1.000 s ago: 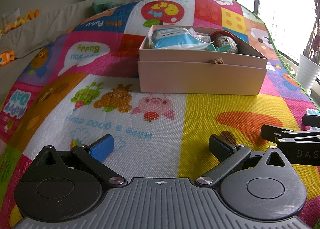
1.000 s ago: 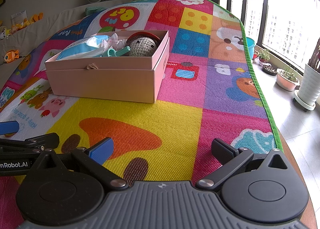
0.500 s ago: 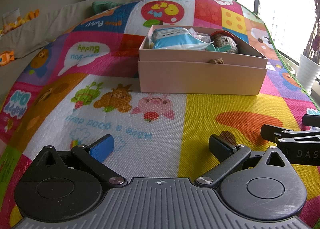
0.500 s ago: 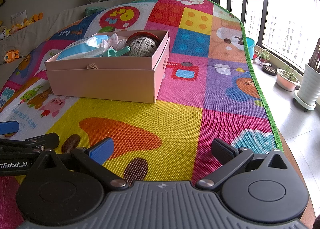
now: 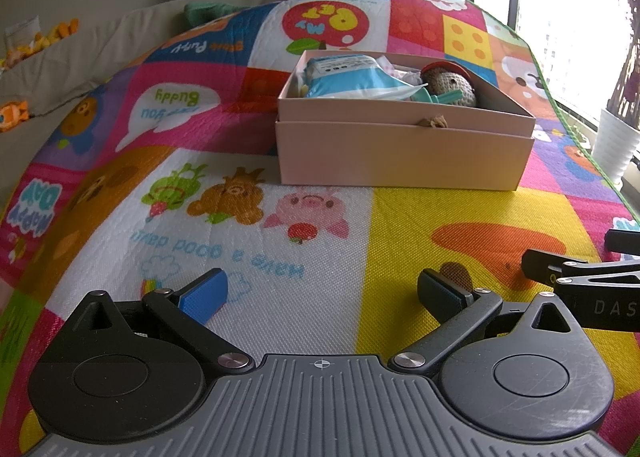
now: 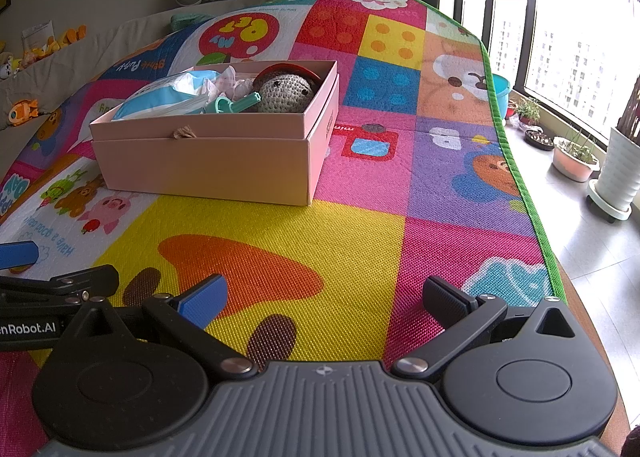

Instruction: Organize objects

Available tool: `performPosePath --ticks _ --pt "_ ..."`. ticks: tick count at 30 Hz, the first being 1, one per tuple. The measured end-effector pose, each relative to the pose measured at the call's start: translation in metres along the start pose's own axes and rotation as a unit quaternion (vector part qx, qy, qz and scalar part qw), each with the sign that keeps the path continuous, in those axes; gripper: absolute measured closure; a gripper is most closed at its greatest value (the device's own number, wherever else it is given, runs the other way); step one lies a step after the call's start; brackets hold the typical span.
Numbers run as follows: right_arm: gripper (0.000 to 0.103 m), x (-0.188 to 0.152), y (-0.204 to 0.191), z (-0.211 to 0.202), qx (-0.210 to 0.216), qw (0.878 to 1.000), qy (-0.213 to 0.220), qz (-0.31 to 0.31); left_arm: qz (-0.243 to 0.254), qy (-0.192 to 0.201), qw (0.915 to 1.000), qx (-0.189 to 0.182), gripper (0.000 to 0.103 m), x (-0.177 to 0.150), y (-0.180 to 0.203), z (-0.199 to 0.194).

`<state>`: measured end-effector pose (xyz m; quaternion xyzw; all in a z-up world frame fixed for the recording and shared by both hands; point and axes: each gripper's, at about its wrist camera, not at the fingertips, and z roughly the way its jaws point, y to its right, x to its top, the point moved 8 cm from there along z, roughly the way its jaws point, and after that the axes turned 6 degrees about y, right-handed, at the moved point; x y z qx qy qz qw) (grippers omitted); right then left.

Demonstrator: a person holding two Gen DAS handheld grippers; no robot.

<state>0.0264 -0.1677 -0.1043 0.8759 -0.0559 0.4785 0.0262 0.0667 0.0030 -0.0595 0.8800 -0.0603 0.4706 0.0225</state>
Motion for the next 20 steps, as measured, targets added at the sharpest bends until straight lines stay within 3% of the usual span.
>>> performPosePath --ticks 20 --pt "0.0 0.0 0.0002 -0.0004 0.0 1.0 0.0 0.0 0.0 0.0 1.0 0.002 0.0 -0.0007 -0.0003 0.0004"
